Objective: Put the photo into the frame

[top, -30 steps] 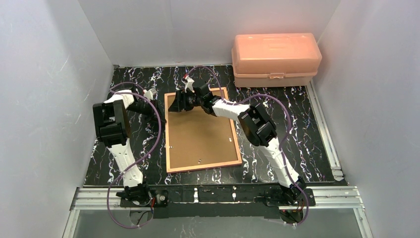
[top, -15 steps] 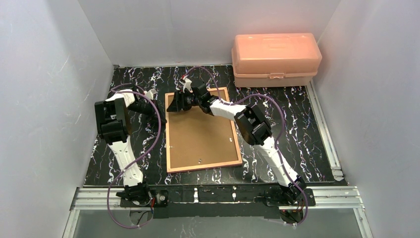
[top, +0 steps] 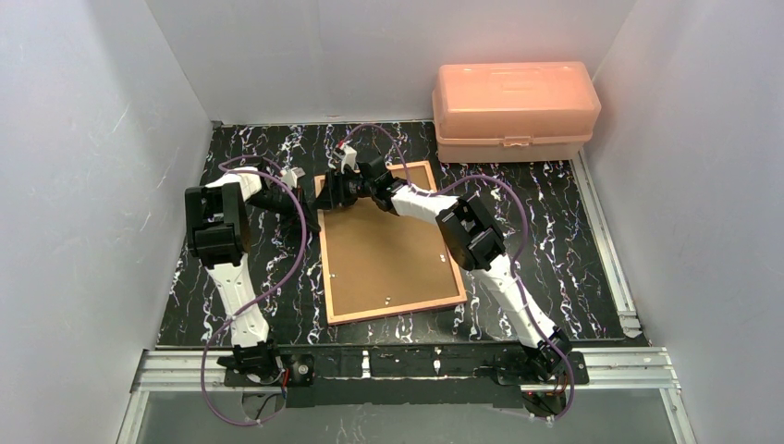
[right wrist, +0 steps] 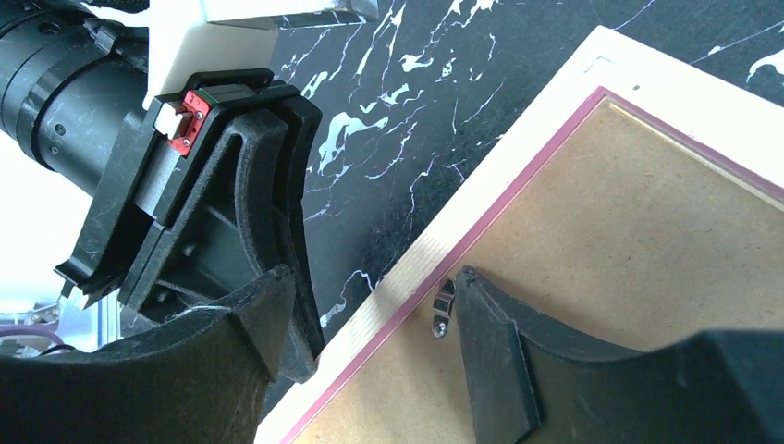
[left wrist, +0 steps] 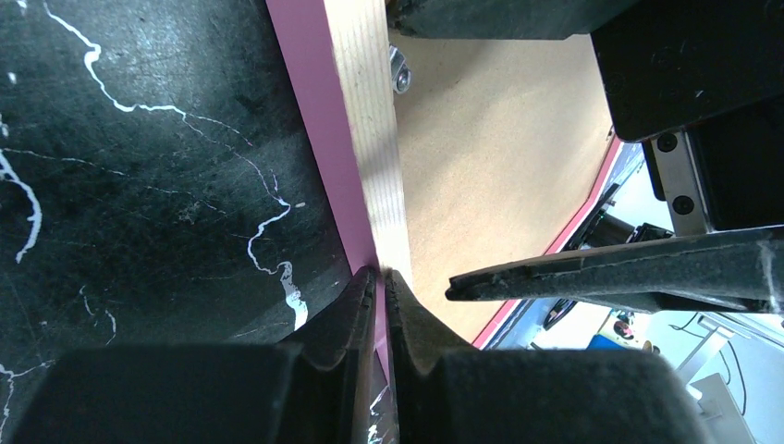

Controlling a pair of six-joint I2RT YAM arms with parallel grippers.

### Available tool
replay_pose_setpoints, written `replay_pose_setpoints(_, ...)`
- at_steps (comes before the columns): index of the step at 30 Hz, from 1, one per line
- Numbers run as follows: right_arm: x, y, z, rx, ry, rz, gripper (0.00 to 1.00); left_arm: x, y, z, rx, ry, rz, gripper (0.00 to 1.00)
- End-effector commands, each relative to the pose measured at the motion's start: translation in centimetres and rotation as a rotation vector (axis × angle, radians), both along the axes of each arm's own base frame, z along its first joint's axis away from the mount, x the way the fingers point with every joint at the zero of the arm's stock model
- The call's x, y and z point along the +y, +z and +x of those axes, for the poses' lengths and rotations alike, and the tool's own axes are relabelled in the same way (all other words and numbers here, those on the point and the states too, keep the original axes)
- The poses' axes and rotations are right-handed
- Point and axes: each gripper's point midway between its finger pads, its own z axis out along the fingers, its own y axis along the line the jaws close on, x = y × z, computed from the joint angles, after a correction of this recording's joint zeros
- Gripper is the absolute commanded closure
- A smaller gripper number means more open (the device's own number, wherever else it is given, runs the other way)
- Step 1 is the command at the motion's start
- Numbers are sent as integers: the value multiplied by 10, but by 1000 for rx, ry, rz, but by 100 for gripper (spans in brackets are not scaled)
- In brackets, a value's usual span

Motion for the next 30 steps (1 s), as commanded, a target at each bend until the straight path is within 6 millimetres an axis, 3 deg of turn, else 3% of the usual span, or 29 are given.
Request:
replay_pose_setpoints(1, 1, 14, 11, -77, 4, 15, 28, 4, -20, -15, 46, -31, 48, 95)
replay_pose_setpoints(14, -7, 1, -6, -22, 73, 4, 31, 5, -21, -12, 42, -26, 61, 95)
replay_pose_setpoints(30, -2, -4, -23, -5, 149, 11, 34, 6, -20, -12, 38, -28, 70, 96)
